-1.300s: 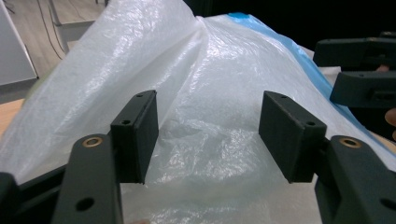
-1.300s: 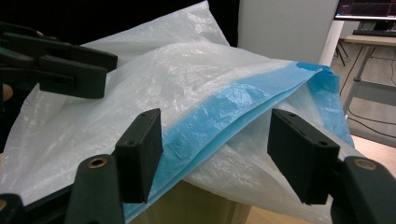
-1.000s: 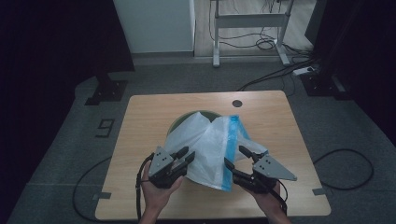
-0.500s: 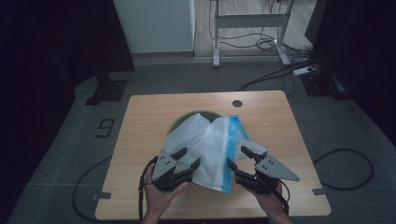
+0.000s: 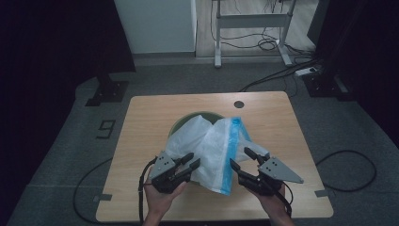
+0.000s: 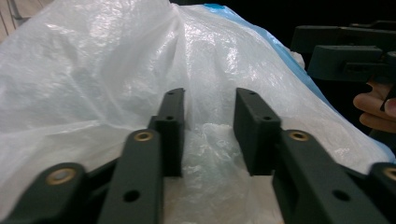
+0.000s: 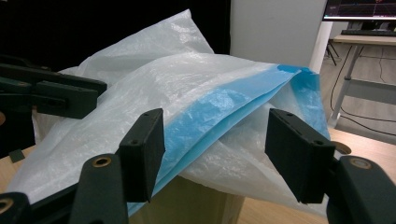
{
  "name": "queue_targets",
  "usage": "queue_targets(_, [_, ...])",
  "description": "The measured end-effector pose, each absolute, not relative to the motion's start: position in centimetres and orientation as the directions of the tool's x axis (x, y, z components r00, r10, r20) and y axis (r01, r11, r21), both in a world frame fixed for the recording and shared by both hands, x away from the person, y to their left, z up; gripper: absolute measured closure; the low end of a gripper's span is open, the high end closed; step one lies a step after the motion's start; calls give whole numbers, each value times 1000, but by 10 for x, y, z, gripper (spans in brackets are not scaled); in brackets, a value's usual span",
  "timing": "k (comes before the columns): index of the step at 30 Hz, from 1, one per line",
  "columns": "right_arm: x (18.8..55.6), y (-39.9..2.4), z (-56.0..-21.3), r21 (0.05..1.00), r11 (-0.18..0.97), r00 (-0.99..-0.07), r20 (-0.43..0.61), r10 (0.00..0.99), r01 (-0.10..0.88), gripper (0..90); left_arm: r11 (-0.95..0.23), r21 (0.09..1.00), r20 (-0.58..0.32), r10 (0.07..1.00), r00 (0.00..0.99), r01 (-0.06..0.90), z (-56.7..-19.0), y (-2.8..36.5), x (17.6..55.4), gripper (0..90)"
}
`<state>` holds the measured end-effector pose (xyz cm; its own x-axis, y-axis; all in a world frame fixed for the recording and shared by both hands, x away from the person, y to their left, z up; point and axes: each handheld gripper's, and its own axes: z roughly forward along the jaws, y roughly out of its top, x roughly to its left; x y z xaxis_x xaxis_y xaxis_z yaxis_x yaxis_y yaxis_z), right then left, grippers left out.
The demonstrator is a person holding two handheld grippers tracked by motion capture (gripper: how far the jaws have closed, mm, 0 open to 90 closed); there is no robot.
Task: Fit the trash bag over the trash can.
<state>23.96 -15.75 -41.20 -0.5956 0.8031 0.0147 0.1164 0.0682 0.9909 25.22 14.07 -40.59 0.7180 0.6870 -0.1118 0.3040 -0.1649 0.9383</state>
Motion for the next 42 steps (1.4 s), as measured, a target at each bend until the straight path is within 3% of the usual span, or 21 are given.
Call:
queue_targets(6, [239, -159, -413, 991, 64, -592, 16, 806, 113, 375, -146, 947, -102, 707, 700, 285, -408, 139, 249, 857])
queue_targets(9, [239, -160, -413, 992, 61, -592, 18, 806, 113, 376, -101, 958, -124, 702, 702, 270, -409, 142, 247, 888])
queue_targets(21, [240, -164, -412, 992, 59, -591, 21, 807, 115, 382, 120, 959, -272, 656, 704, 258, -398, 172, 242, 899])
queue_targets(42, [250, -144, -396, 991, 79, -616, 2, 788, 104, 391, 234, 935, -355, 593, 723, 267, -389, 188, 237, 900])
